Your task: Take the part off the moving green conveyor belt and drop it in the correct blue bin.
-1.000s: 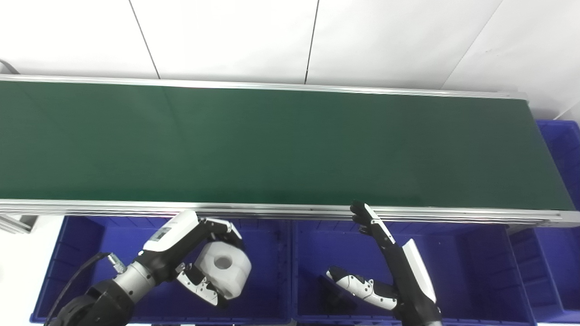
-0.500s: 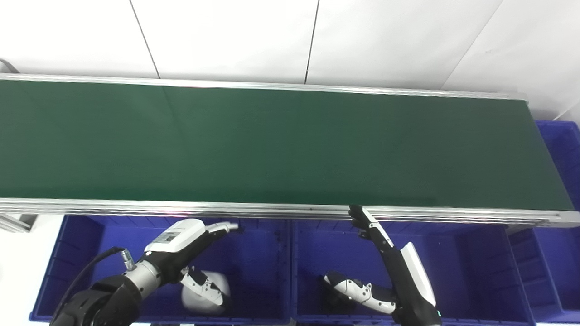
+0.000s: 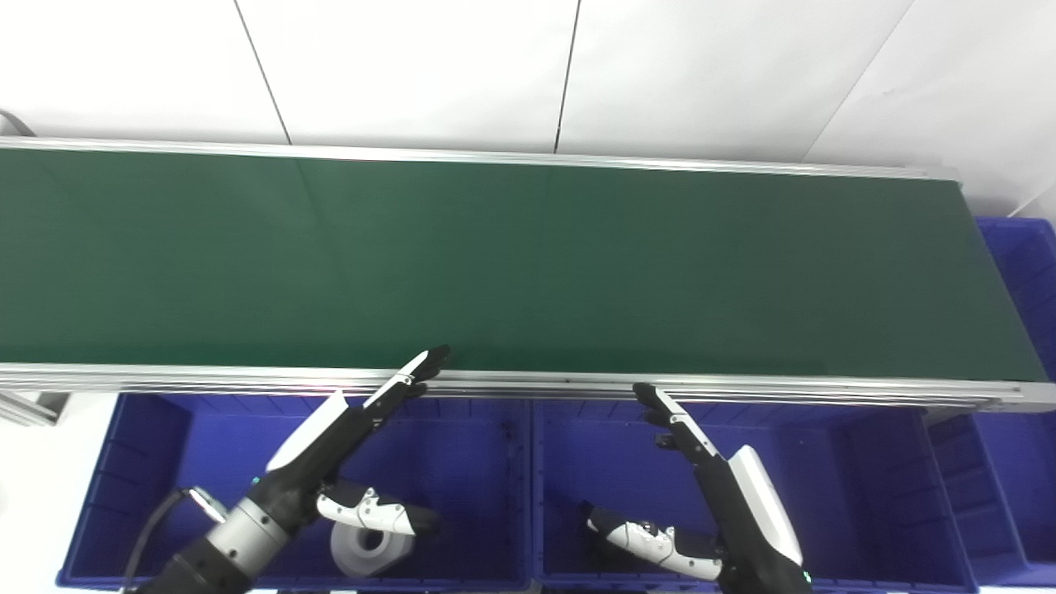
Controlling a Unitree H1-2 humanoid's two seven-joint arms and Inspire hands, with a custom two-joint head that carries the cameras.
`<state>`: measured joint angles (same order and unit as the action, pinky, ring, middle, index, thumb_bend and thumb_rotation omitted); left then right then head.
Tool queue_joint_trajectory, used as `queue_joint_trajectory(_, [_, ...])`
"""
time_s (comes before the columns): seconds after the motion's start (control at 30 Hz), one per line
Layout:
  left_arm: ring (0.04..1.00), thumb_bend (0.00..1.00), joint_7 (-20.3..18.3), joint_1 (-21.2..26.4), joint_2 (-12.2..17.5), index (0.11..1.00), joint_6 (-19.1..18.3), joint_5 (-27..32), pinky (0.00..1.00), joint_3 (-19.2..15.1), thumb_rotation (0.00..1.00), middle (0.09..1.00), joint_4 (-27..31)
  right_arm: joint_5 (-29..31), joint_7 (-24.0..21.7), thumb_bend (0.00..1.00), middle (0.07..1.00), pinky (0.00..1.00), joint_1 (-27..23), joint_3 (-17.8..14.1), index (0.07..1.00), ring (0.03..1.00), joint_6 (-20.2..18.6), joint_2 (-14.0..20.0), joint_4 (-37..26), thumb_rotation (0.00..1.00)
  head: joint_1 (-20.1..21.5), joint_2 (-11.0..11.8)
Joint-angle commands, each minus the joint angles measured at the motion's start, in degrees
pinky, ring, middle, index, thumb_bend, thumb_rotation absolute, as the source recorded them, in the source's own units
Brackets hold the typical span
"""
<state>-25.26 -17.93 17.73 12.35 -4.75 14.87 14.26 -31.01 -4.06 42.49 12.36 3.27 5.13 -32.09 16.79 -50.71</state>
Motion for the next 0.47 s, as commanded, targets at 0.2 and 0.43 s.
queue_joint_trajectory(0.2, [1.0,0.8,2.3,-1.3,-1.1,1.0,6.9,4.2,1.0,-0.6,0.56,1.0,-1.0,2.2,1.7,0.77,0.919,0.81,0.6,0.1,0.922,0.884,1.9,-0.4,0.7,0.47,-0.1,1.4])
queue_joint_trajectory(0.43, [1.0,0.8,2.4,-2.5,-1.2,1.0,7.8,4.8,0.99,-0.3,0.54,1.0,-1.6,1.8,2.7,0.75,0.908,0.81,0.4,1.1,0.924,0.878,2.6,-0.4,1.8,0.47,-0.5,2.2])
